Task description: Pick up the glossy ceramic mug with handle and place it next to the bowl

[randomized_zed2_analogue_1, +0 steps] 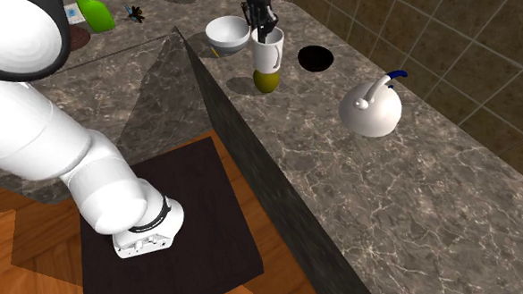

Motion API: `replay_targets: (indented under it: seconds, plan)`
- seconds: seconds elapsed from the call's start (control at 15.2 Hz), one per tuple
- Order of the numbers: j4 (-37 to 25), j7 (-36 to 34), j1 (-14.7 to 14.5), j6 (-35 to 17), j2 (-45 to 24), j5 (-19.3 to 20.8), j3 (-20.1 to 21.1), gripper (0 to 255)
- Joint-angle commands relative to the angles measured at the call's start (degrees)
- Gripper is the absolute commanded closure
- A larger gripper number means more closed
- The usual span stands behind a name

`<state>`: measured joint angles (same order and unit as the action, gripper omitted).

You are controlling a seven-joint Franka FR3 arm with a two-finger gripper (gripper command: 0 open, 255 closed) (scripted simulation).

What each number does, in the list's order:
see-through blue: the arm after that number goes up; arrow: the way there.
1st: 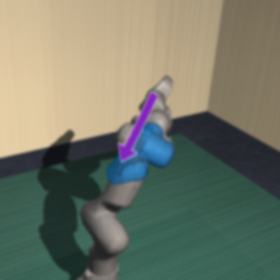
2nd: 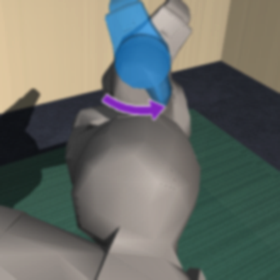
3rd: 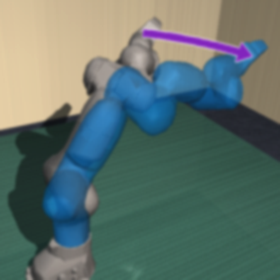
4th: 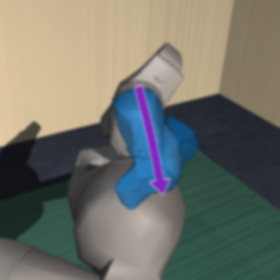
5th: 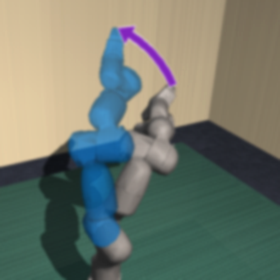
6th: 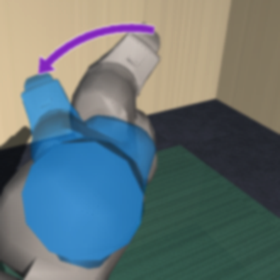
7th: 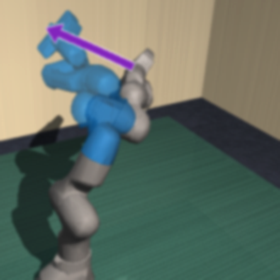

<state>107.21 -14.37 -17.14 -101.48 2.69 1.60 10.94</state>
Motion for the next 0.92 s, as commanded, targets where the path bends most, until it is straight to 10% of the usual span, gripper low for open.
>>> replay_targets:
  seconds: [0.0, 0.86]
  plan:
    - [-1.0, -2.7, -1.2, 0.0, -1.2, 0.0, 1.4, 255]
    - [-16.6, -20.8, -11.1, 4.0, -13.9, 3.2, 9.4, 255]
